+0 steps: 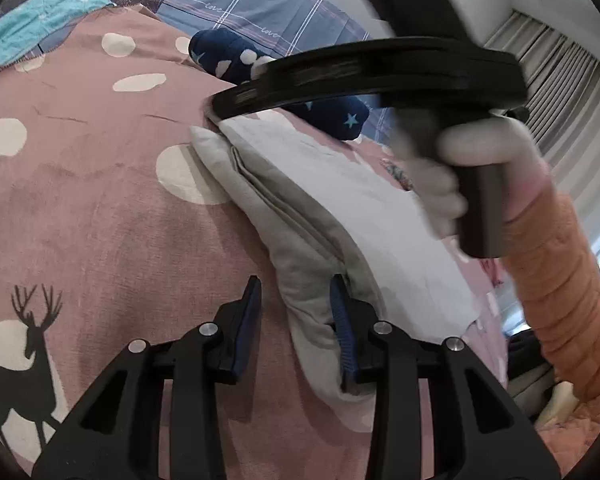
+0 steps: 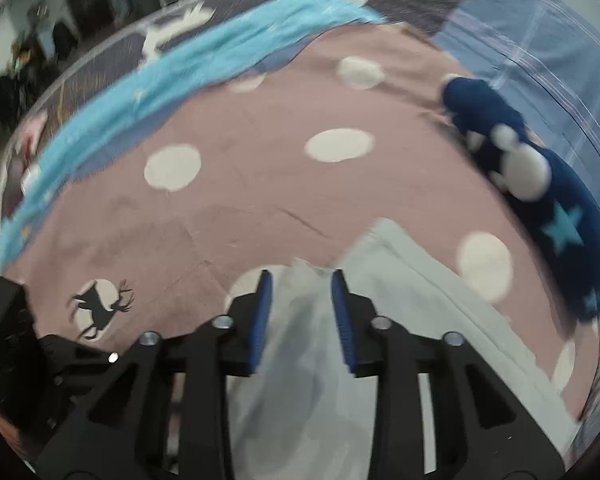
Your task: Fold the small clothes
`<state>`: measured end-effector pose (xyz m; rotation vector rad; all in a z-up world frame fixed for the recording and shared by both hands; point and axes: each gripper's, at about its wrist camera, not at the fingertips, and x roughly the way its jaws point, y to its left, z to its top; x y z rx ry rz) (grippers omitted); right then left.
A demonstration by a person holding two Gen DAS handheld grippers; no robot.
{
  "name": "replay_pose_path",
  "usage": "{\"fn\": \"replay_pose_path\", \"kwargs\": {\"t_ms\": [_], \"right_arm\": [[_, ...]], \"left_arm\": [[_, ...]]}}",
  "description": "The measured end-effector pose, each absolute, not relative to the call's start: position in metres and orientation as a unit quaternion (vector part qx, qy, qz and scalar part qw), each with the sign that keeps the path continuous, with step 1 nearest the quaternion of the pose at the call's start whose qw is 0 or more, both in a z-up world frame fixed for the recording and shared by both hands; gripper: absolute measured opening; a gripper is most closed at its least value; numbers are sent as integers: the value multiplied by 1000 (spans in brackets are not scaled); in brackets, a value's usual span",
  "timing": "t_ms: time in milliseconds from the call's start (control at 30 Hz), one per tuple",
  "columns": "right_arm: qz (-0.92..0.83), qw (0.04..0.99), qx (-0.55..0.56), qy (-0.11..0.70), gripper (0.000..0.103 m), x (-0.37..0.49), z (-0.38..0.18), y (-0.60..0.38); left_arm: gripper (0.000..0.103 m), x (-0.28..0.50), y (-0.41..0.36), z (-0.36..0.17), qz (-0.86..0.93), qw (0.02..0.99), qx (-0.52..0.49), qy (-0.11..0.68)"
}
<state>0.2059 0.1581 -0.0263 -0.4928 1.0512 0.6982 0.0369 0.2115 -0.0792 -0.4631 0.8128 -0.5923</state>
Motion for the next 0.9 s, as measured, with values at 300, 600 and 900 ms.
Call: {"fn": "replay_pose_path", "kwargs": {"t_ms": [300,600,900], "right_arm": [[273,777,-300,482,2,217,-63,191],[299,799,-146,500,1,246,-48,161],[303,836,-122,442,27,221,-8,140]], "left_arm": [[21,41,212,-78,-309,838,-253,372],[0,9,217,-69,-274,866,-210,361],[3,-18,241,-63,-224,884,-194,361]]}}
